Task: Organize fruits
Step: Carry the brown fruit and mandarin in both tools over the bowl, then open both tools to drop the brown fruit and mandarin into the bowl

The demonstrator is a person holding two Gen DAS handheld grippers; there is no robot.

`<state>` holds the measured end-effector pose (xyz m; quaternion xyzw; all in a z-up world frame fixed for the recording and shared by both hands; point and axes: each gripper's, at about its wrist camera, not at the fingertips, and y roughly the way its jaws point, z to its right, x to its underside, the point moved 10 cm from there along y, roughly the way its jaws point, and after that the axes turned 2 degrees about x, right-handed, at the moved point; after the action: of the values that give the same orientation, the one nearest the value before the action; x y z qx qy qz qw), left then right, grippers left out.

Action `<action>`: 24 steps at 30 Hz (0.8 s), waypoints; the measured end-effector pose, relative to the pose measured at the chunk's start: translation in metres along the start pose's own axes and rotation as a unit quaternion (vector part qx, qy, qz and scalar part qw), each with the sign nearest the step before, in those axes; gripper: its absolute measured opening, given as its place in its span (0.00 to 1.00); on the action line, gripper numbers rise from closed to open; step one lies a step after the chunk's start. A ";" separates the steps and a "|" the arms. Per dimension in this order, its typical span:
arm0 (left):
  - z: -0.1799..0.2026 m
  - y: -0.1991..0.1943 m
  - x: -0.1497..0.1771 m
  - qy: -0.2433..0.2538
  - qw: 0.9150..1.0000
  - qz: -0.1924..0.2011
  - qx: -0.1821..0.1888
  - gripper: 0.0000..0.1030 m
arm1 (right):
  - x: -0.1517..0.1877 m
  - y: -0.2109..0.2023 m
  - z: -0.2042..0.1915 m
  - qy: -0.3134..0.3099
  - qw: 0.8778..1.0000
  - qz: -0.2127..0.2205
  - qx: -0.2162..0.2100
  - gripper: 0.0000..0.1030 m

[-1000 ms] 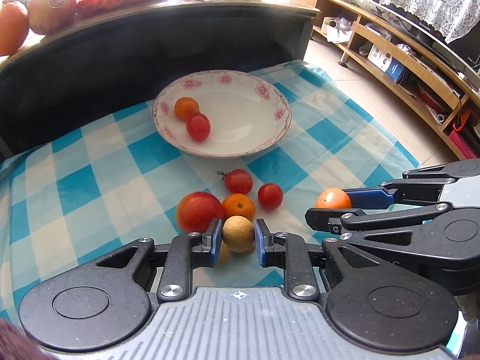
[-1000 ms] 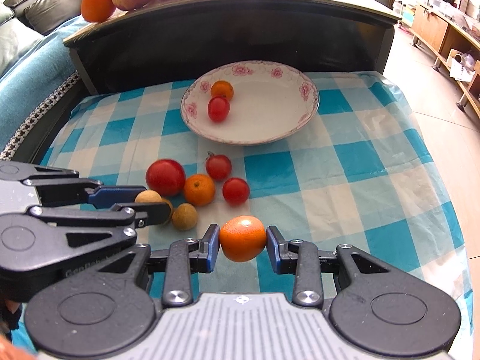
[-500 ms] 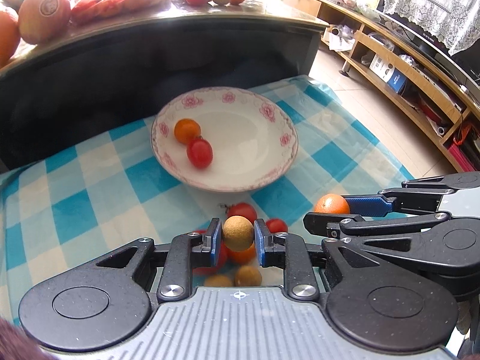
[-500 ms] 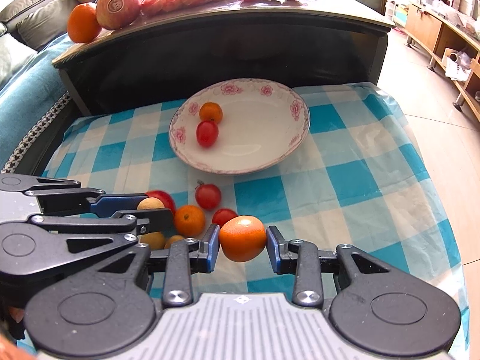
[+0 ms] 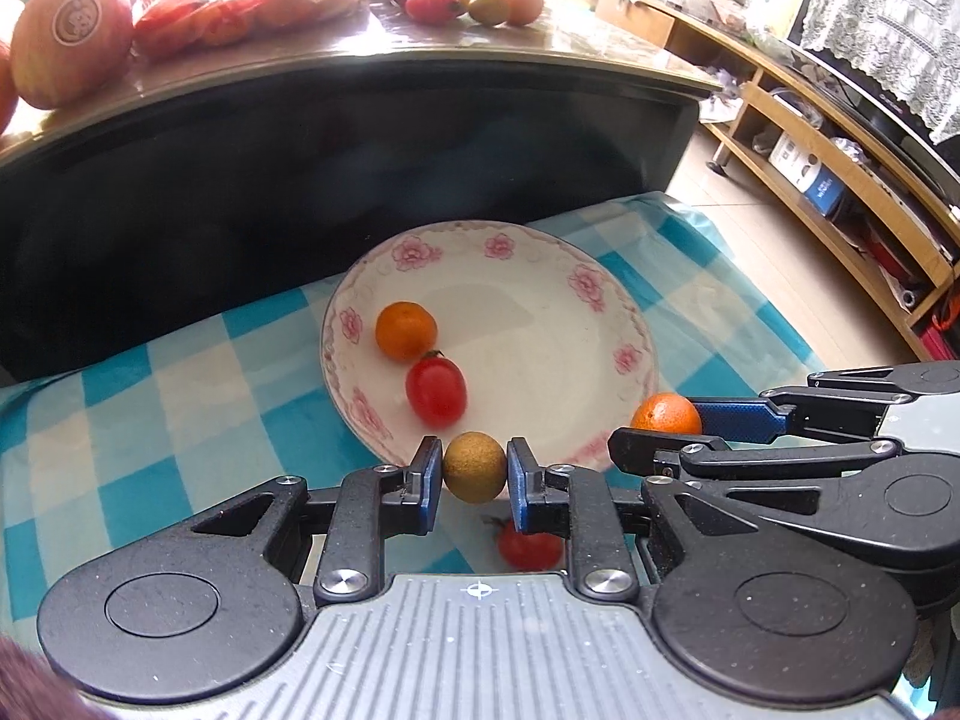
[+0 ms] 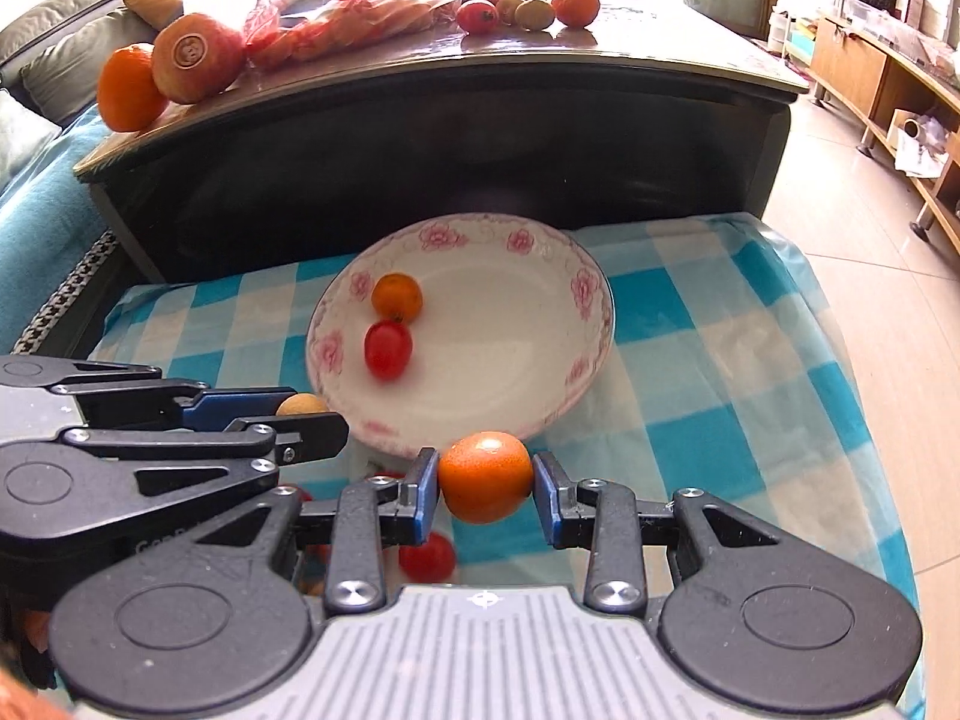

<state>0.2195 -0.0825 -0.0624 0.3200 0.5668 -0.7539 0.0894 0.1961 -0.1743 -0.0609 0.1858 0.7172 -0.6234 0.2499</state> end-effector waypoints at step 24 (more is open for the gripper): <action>-0.023 0.029 -0.011 -0.029 0.999 -0.013 -0.015 0.28 | -0.029 0.055 0.001 -0.021 1.000 0.002 -0.009 0.36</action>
<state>0.2511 -0.0740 -0.0826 0.2892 0.5789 -0.7556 0.1011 0.2517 -0.1655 -0.0877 0.1718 0.7169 -0.6205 0.2675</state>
